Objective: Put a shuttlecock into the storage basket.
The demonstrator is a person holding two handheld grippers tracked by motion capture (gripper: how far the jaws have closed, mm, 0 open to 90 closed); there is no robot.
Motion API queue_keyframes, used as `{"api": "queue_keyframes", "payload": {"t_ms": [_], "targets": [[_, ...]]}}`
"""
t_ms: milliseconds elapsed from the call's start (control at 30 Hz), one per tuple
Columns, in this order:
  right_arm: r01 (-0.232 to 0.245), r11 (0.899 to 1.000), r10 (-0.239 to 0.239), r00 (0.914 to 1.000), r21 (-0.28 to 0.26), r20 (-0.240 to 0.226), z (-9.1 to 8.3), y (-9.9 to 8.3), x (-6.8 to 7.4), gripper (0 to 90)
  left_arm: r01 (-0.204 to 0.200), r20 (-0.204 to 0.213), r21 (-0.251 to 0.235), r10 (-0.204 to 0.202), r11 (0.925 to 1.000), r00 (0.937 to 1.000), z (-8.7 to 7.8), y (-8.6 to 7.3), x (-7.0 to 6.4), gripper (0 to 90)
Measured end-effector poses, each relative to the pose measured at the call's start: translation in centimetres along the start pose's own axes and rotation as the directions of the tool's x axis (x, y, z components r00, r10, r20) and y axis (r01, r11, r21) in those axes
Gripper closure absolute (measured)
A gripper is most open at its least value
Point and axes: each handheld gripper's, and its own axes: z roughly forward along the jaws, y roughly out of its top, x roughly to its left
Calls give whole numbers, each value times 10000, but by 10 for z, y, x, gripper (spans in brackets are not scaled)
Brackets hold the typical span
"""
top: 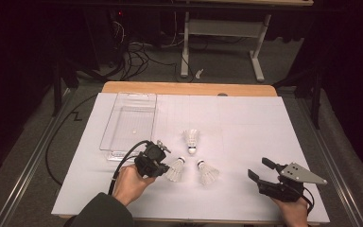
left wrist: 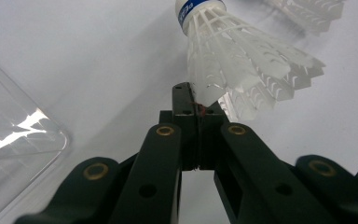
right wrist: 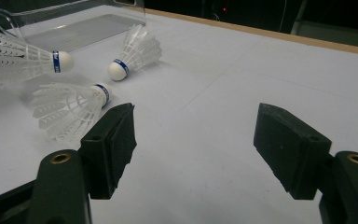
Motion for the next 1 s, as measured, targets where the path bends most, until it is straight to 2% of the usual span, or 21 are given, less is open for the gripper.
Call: {"api": "queue_keyframes", "payload": {"t_ms": [567, 1000], "targets": [[-18, 10000, 18, 10000, -1, 13, 0, 0, 0, 298, 153, 43, -502, -151, 9986, 9999, -18, 6, 7, 896], [-8, 10000, 8, 10000, -4, 21, 0, 0, 0, 298, 464, -21, -1028, -469, 9936, 9989, -26, 7, 14, 896]]}}
